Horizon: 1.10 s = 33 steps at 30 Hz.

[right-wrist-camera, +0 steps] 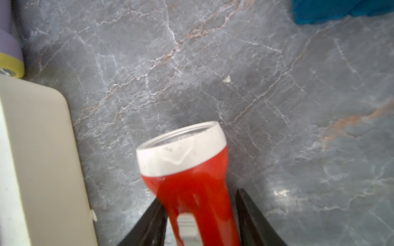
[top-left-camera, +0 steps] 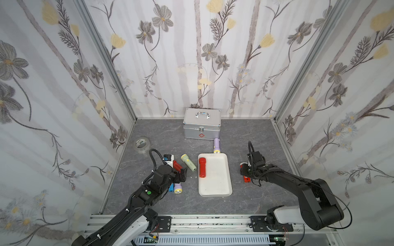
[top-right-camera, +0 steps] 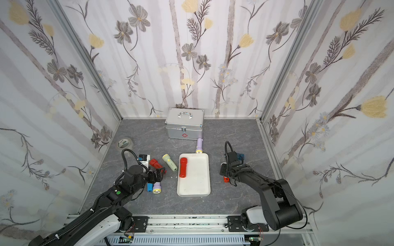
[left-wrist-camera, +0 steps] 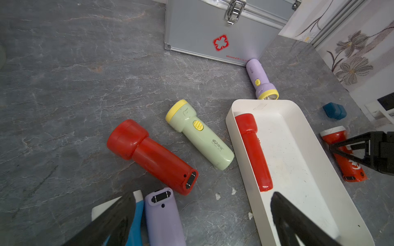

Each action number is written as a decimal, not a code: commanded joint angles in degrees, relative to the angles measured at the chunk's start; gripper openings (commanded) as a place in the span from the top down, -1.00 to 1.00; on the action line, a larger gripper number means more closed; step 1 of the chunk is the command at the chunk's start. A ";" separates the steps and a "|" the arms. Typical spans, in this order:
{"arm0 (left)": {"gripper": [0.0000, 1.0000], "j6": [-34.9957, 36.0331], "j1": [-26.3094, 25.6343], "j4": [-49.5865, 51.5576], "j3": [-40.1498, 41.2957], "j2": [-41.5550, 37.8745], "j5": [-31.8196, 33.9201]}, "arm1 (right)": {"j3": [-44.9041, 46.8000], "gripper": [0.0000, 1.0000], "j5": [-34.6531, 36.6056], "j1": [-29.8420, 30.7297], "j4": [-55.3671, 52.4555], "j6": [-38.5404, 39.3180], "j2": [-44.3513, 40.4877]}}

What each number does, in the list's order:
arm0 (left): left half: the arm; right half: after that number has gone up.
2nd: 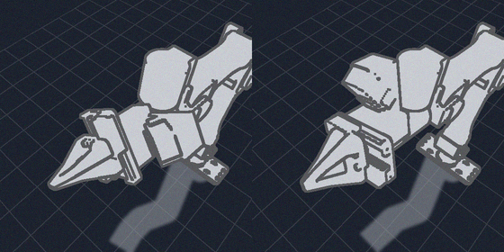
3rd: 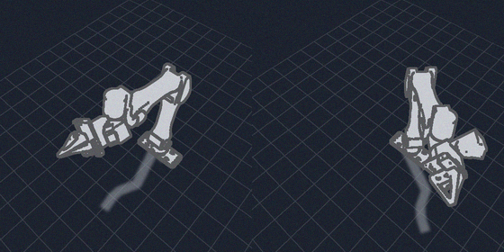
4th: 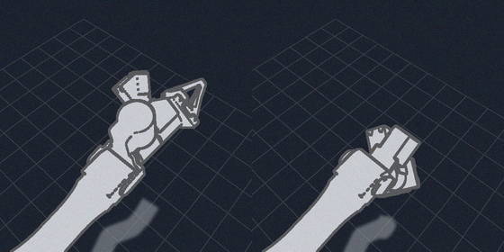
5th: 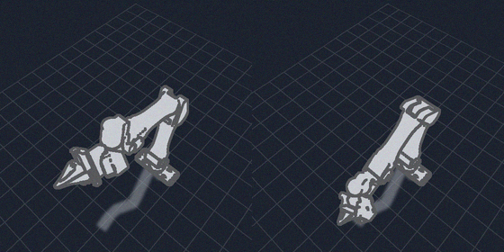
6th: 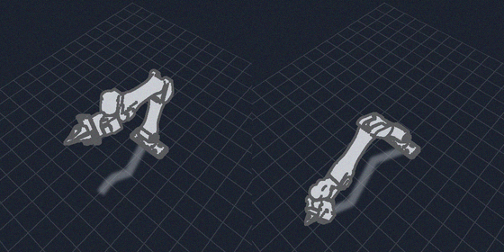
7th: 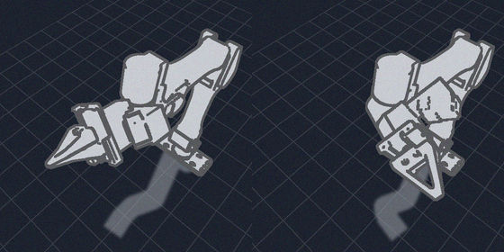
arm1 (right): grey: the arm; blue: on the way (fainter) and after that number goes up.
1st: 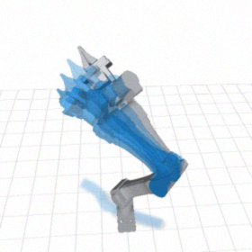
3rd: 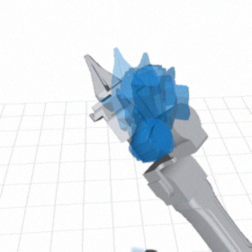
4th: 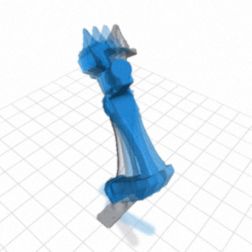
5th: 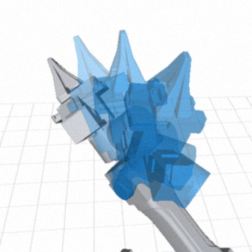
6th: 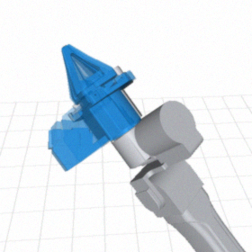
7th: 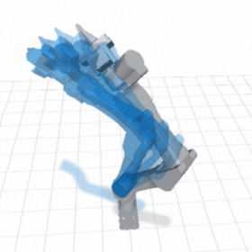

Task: Put the flashlights into the storage boxes
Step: Pick up the flashlight from the center of the board.

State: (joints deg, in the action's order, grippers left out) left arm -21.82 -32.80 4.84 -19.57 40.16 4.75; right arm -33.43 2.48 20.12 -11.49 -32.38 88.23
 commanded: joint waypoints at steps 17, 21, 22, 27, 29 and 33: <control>-1.00 -4.22 0.21 5.77 -4.50 7.33 11.75 | -6.20 0.15 5.23 4.30 -4.47 -3.75 -5.63; -1.00 -4.25 0.20 5.74 -4.00 6.33 11.91 | -8.84 0.15 5.45 5.62 -6.78 -3.60 -8.46; -1.00 -4.28 0.24 5.65 -3.89 5.92 11.90 | -8.84 0.15 5.27 5.66 -7.00 -3.51 -8.76; -1.00 -4.11 0.21 5.53 -3.29 4.67 11.97 | -11.02 0.20 4.98 5.72 -5.86 -3.30 -6.60; -1.00 -4.09 0.28 5.61 -3.19 4.57 11.93 | -11.74 0.23 4.14 5.77 -5.87 -3.13 -4.83; -1.00 -4.10 0.25 5.44 -3.20 4.62 11.97 | -13.65 0.24 3.49 6.88 -6.27 -3.48 -4.79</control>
State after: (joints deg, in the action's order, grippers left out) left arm -25.47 -32.62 10.90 -22.87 44.88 15.77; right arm -45.54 6.90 26.35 -19.53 -35.31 83.55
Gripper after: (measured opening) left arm 0.997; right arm 0.387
